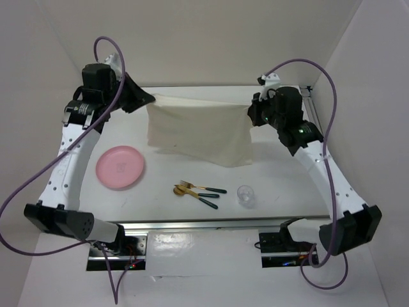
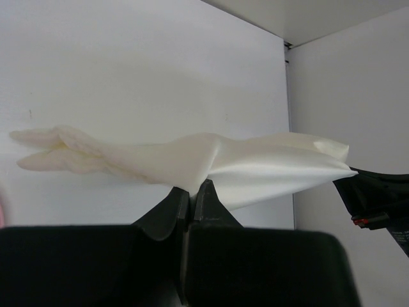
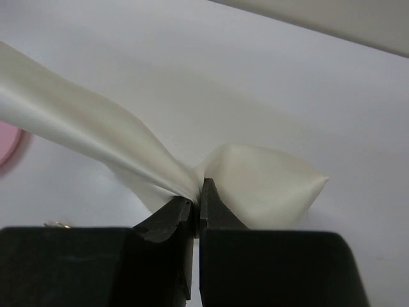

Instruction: Set the dinner table for one person

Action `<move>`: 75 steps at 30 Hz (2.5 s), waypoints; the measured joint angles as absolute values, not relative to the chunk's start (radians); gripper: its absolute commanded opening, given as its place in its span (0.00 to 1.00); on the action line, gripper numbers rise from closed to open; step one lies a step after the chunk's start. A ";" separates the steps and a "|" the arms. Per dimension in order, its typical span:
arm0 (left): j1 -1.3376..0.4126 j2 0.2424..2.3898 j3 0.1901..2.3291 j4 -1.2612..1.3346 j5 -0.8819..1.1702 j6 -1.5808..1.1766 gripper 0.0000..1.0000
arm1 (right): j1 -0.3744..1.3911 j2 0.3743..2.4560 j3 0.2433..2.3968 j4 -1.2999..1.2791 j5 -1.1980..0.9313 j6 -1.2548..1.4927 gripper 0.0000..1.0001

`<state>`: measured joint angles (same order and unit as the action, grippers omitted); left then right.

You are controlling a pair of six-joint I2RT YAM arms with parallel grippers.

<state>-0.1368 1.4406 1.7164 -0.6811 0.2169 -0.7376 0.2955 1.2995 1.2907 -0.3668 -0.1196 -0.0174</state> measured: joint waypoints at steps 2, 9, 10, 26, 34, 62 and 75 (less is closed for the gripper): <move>-0.139 1.389 1.714 -0.698 0.236 -0.738 0.00 | 0.303 1.233 1.297 -0.406 -0.117 -0.015 0.00; -0.148 1.184 1.708 -0.755 0.301 -0.744 0.00 | 0.328 1.087 1.403 -0.521 -0.130 0.007 0.00; -0.148 1.169 1.709 -0.761 0.306 -0.745 0.00 | 0.331 1.083 1.420 -0.528 -0.134 0.008 0.00; -0.128 1.763 1.895 -0.706 0.134 -0.730 0.54 | 0.254 1.814 1.601 -0.388 -0.128 0.017 0.91; -0.102 2.305 2.230 -0.782 0.059 -0.708 1.00 | 0.223 2.262 1.939 -0.443 -0.036 0.070 0.95; -0.113 2.185 1.820 -0.735 0.019 -0.653 0.00 | 0.067 2.219 1.665 -0.407 -0.185 0.348 0.00; -0.113 2.177 1.806 -0.749 0.004 -0.624 0.02 | 0.095 2.027 1.498 -0.428 -0.030 0.356 0.51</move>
